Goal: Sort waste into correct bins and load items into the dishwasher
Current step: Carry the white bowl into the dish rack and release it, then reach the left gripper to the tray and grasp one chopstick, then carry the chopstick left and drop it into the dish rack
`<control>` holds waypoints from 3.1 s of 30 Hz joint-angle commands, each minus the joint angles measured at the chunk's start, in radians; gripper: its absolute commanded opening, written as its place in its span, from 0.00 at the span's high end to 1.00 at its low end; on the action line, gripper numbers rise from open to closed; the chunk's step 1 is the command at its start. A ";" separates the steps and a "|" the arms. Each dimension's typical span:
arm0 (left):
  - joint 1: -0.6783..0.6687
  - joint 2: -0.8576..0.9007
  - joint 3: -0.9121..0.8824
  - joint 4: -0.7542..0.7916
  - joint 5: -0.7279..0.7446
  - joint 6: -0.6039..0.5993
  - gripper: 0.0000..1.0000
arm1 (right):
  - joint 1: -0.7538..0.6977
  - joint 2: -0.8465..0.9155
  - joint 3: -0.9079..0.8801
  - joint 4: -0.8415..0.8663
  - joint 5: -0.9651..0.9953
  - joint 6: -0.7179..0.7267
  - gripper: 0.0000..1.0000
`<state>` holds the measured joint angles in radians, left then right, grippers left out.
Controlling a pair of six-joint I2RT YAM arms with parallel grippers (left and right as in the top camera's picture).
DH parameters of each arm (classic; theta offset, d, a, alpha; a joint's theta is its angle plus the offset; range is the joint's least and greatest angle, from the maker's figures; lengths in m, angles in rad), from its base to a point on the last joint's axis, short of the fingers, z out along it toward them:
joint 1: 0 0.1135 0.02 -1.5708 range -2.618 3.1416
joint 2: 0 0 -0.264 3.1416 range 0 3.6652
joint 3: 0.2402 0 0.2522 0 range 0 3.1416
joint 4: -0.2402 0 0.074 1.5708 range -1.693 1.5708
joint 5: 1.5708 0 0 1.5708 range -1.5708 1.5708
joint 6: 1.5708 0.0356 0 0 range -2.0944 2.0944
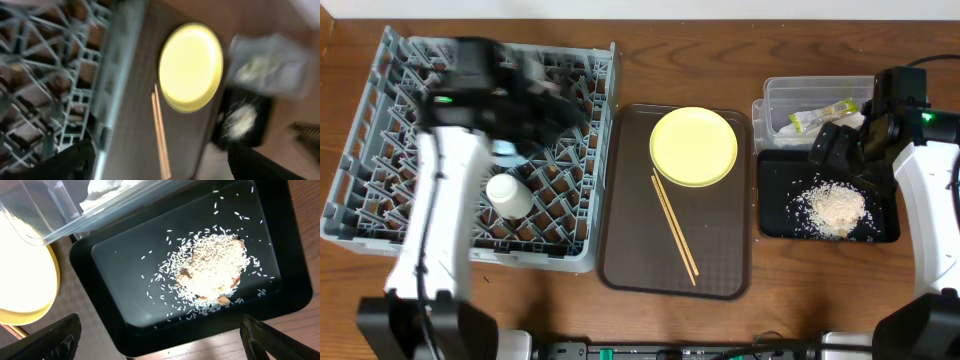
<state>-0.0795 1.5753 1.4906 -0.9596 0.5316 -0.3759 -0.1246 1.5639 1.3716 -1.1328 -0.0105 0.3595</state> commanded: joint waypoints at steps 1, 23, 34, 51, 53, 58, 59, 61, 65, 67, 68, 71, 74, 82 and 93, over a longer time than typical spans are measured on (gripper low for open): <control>-0.174 -0.039 -0.002 -0.017 -0.230 0.024 0.06 | -0.006 -0.008 0.003 0.000 0.006 -0.001 0.01; -0.607 0.240 -0.139 0.037 -0.472 -0.462 0.06 | -0.006 -0.008 0.003 -0.009 0.006 -0.001 0.01; -0.607 0.437 -0.145 0.078 -0.445 -0.502 0.14 | -0.006 -0.008 0.003 -0.011 0.005 -0.001 0.01; -0.607 0.448 -0.229 0.147 -0.399 -0.570 0.24 | -0.006 -0.008 0.003 -0.011 0.005 -0.001 0.01; -0.607 0.448 -0.241 0.148 -0.393 -0.573 0.24 | -0.006 -0.008 0.003 -0.011 0.005 -0.001 0.01; -0.607 0.448 -0.243 0.148 -0.394 -0.572 0.48 | -0.006 -0.008 0.003 -0.009 0.005 -0.001 0.01; -0.607 0.448 -0.243 0.150 -0.394 -0.571 0.63 | -0.006 -0.008 0.003 -0.009 0.005 -0.001 0.01; -0.607 0.448 -0.243 0.151 -0.394 -0.571 0.76 | -0.006 -0.008 0.003 -0.010 0.005 -0.001 0.01; -0.607 0.448 -0.243 0.154 -0.394 -0.567 0.92 | -0.006 -0.008 0.003 -0.009 0.005 -0.001 0.01; -0.606 0.448 -0.243 0.155 -0.394 -0.566 0.92 | -0.006 -0.008 0.003 -0.010 0.006 -0.001 0.01; -0.605 0.448 -0.243 0.158 -0.394 -0.559 0.92 | -0.006 -0.008 0.003 -0.010 0.006 -0.001 0.01; -0.600 0.447 -0.237 0.166 -0.394 -0.496 0.92 | -0.006 -0.008 0.003 -0.009 0.005 -0.001 0.01; -0.591 0.430 -0.208 0.163 -0.410 -0.370 0.92 | -0.006 -0.008 0.003 -0.009 0.006 -0.001 0.01; -0.507 0.172 -0.156 0.141 -0.481 0.008 0.92 | -0.006 -0.008 0.003 -0.016 0.005 -0.001 0.01; -0.224 -0.099 -0.155 0.154 -0.444 0.300 0.92 | -0.006 -0.008 0.003 -0.011 0.005 -0.001 0.01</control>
<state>-0.3775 1.4750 1.3266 -0.8108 0.0719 -0.2050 -0.1253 1.5639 1.3716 -1.1442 -0.0101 0.3595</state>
